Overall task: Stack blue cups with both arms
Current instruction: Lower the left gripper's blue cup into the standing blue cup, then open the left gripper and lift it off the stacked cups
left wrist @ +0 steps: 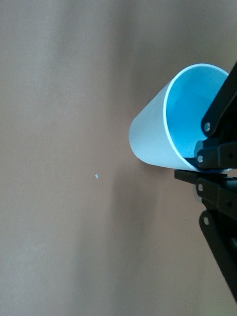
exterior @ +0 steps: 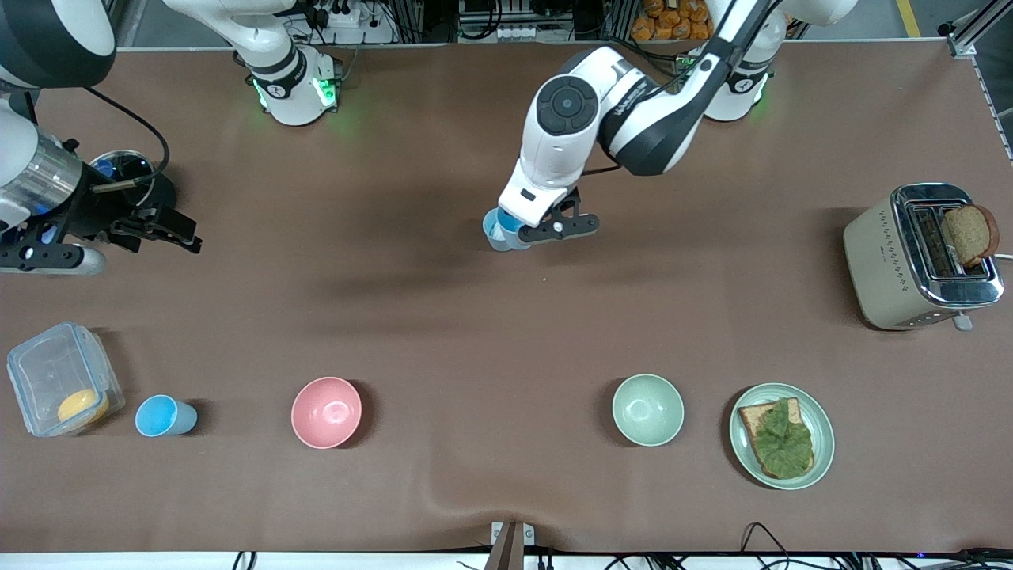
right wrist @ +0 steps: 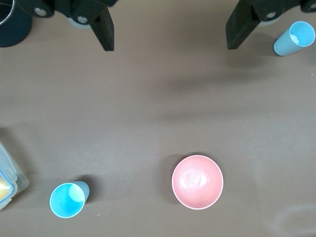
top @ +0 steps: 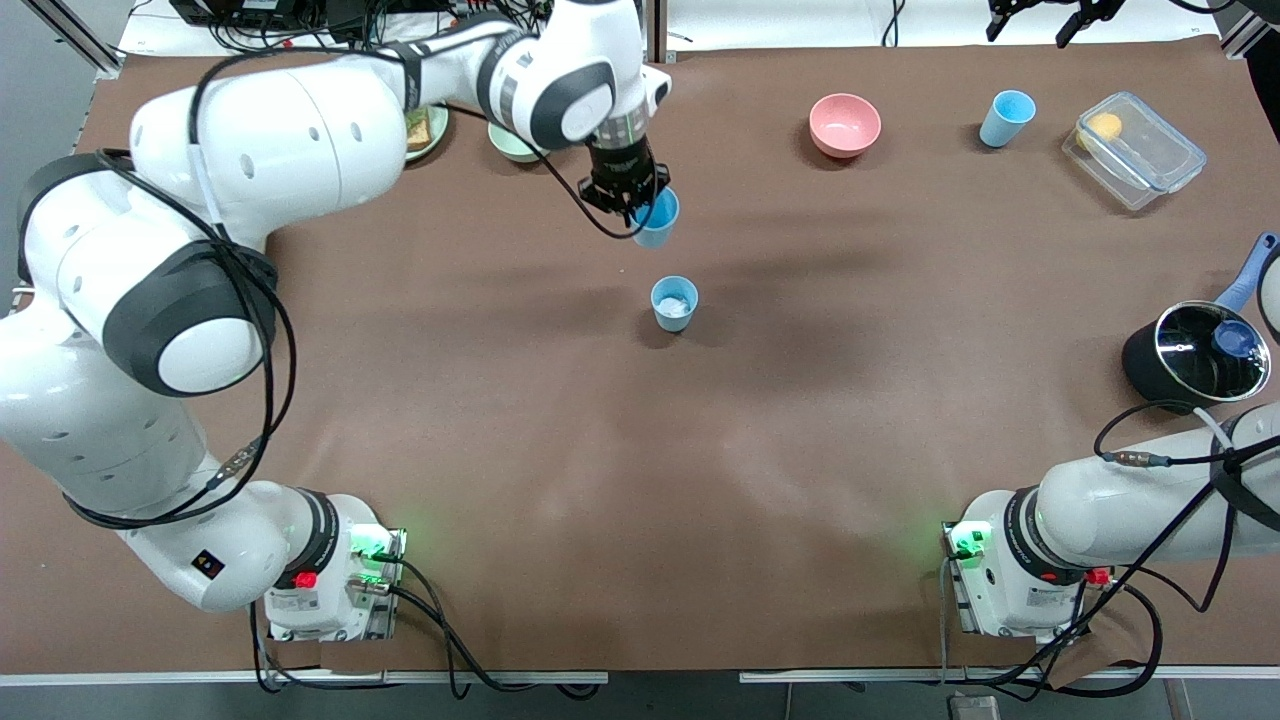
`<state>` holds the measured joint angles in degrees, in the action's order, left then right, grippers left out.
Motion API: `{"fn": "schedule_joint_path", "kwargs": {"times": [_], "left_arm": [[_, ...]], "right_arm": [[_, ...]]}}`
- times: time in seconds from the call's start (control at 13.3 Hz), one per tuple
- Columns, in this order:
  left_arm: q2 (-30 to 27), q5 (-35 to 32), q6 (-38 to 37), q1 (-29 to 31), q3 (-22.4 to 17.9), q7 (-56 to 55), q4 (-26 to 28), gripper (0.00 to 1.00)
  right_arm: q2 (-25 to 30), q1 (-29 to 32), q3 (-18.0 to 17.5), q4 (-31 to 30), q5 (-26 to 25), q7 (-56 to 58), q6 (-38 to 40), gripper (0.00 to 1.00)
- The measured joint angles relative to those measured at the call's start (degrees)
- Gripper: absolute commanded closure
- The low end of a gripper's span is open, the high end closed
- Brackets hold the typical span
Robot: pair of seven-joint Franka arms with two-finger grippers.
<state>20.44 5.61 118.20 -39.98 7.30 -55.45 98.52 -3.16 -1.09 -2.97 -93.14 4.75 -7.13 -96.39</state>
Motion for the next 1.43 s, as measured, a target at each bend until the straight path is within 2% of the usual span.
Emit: {"fn": "schedule_joint_path", "kwargs": {"times": [0.45, 1.13, 1.21, 1.28, 1.43], "left_arm": [[0.6, 0.0, 4.3, -2.3, 1.8, -0.9, 4.9, 1.00], [5.2, 0.0, 9.4, -3.0, 2.8, -0.9, 6.1, 1.00], [5.2, 0.0, 9.4, -3.0, 2.9, -0.9, 6.2, 0.66], [5.2, 0.0, 9.4, -3.0, 3.0, -0.9, 6.2, 0.01], [5.2, 0.0, 9.5, -3.0, 3.1, -1.0, 6.2, 0.00]], "right_arm": [[0.0, 0.0, -0.1, -0.6, 0.0, 0.0, 0.0, 0.00], [0.0, 0.0, -0.1, -1.2, -0.1, 0.1, 0.0, 0.00], [0.0, 0.0, -0.1, -1.2, -0.1, 0.1, 0.0, 0.00], [0.0, 0.0, -0.1, -1.2, -0.1, 0.1, 0.0, 0.00], [0.0, 0.0, -0.1, -1.2, -0.1, 0.1, 0.0, 0.00]]}}
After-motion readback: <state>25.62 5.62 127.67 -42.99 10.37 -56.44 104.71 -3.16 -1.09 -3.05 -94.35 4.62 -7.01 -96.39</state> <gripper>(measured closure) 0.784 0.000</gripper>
